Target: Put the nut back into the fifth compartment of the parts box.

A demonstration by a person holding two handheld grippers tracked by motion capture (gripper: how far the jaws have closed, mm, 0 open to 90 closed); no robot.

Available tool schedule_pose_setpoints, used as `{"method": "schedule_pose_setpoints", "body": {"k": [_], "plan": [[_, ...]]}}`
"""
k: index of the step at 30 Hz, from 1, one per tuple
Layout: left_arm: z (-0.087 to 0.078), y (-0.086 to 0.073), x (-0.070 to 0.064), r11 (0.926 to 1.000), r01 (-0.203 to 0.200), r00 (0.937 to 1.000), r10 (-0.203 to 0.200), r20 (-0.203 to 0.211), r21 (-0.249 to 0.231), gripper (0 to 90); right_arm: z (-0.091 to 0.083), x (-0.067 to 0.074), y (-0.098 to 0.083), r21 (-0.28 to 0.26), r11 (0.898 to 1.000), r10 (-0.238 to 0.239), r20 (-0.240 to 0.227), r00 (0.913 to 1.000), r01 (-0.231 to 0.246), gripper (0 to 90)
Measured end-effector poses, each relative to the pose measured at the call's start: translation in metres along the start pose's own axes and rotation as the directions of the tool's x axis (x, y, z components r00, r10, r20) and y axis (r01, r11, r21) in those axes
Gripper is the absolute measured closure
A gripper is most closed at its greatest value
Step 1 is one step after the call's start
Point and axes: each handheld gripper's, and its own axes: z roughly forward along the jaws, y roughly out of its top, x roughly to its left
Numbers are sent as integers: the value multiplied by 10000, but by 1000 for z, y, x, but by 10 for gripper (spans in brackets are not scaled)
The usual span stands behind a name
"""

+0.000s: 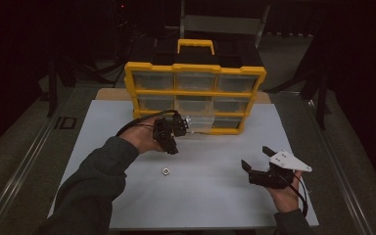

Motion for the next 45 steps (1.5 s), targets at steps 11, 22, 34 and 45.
{"method": "schedule_pose_setpoints", "body": {"k": [11,22,34,45], "plan": [[-19,6,5,10000,-48,9999,46,-159,-85,699,0,0,0,23,10000,-21,21,10000,20,103],[-37,14,9,9999,-143,9992,141,-375,-51,699,0,-1,0,21,10000,2,51,10000,-2,103],[-54,24,19,9998,-65,9992,58,-384,-188,699,0,-1,0,14,10000,6,46,10000,-7,103],[-67,34,28,9994,127,9988,-142,-474,-319,699,-1,-2,0,-21,10000,23,50,10000,-23,104]]}}
